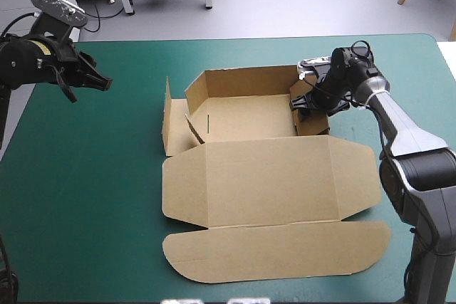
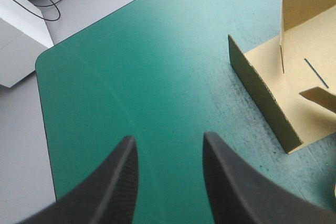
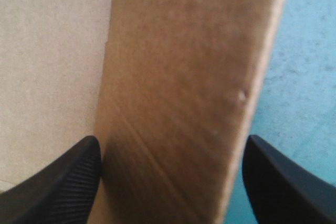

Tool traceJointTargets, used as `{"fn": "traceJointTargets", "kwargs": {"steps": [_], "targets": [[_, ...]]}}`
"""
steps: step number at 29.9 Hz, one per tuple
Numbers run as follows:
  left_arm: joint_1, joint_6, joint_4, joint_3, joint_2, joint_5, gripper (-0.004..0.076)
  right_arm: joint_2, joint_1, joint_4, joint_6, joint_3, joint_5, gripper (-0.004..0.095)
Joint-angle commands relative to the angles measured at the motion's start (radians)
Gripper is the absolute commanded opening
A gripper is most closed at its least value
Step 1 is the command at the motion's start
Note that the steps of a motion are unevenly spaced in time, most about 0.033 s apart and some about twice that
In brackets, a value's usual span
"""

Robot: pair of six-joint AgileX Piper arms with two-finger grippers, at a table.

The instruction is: Fold the box

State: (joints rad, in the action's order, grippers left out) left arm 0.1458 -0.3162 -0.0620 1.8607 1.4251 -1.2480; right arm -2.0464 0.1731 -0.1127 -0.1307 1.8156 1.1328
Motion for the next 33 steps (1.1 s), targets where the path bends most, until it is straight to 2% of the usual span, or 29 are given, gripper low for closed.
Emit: {"fn": "traceJointTargets", "kwargs": {"steps": [1,4,7,22,25,27,30,31,33], "targets": [[-0.002,0.009,0.005,0.032,-0.034,-0.045,0.0283,0.056,0.000,-0.001,0.003,0.028,-0.026,0.0461],[-0.002,0.009,0.005,0.032,-0.034,-0.045,0.0283,0.058,0.000,0.001,0.010,0.030,-0.026,0.0191],[-0.002,0.009,0.005,0.032,-0.034,-0.045,0.0283,0.058,0.000,0.001,0.013,0.030,-0.024,-0.0021],[-0.002,0.009,0.005,0.019,-0.034,-0.045,0.0282,0.058,0.000,0.002,0.017,0.030,-0.025,-0.0015],[-0.002,0.009,0.005,-0.007,-0.034,-0.045,0.0283,0.064,0.000,0.009,0.017,0.040,-0.018,0.0045],[-0.002,0.009,0.005,-0.025,-0.034,-0.045,0.0282,0.070,0.000,0.013,0.017,0.066,0.003,0.0155],[-0.002,0.009,0.005,-0.047,-0.034,-0.033,0.0282,0.080,0.000,0.022,0.014,0.108,0.036,0.0384],[-0.002,0.009,0.005,-0.050,-0.034,-0.031,0.0282,0.082,0.000,0.024,0.010,0.131,0.055,0.0510],[-0.002,0.009,0.005,-0.050,-0.034,-0.031,0.0282,0.084,0.000,0.024,0.010,0.156,0.070,0.0683]]}}
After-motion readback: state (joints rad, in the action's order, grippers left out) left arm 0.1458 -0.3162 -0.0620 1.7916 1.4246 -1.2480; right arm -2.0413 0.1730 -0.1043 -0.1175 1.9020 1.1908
